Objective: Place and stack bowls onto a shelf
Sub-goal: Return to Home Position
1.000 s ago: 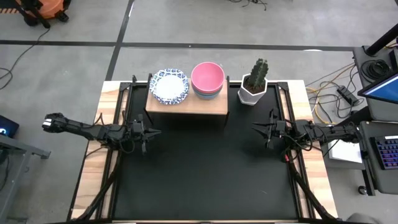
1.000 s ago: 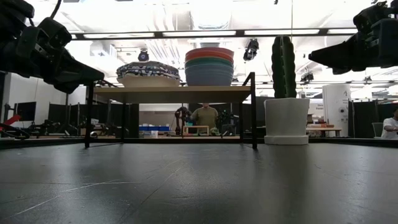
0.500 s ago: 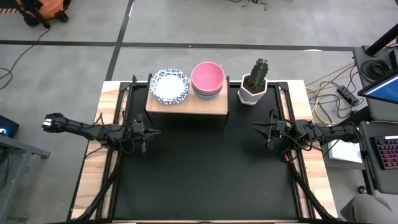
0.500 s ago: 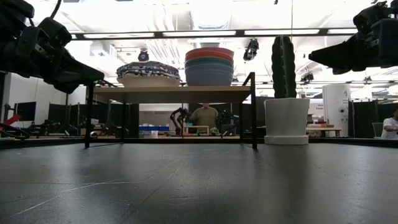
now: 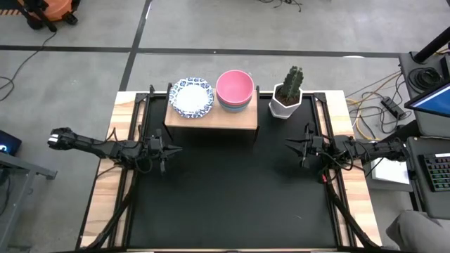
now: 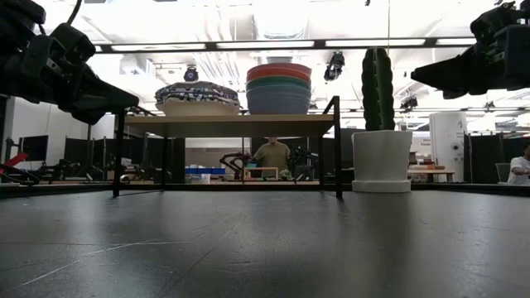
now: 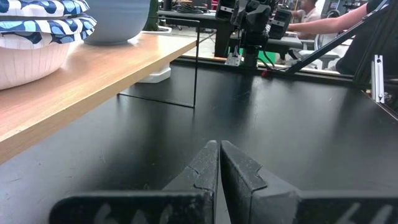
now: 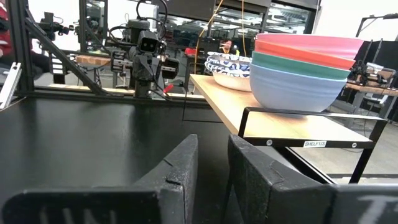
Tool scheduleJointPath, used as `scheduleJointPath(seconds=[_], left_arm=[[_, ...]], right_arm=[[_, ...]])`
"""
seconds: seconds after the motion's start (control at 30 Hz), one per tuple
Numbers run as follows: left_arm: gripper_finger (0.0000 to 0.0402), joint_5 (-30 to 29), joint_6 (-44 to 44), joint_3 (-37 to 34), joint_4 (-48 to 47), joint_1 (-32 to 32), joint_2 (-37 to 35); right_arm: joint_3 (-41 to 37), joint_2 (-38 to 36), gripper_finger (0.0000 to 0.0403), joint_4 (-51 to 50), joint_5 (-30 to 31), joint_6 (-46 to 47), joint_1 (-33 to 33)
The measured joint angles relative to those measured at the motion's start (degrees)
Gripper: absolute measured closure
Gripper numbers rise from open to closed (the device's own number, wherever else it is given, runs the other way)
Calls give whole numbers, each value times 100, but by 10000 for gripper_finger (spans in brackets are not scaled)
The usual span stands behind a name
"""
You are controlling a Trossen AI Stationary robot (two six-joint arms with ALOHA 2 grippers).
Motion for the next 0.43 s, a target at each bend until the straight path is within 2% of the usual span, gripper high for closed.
scheduleJointPath(seconds=[0.43], left_arm=[[402,0,0,0,1,0,0]], right_arm=[[0,0,323,0,1,0,0]])
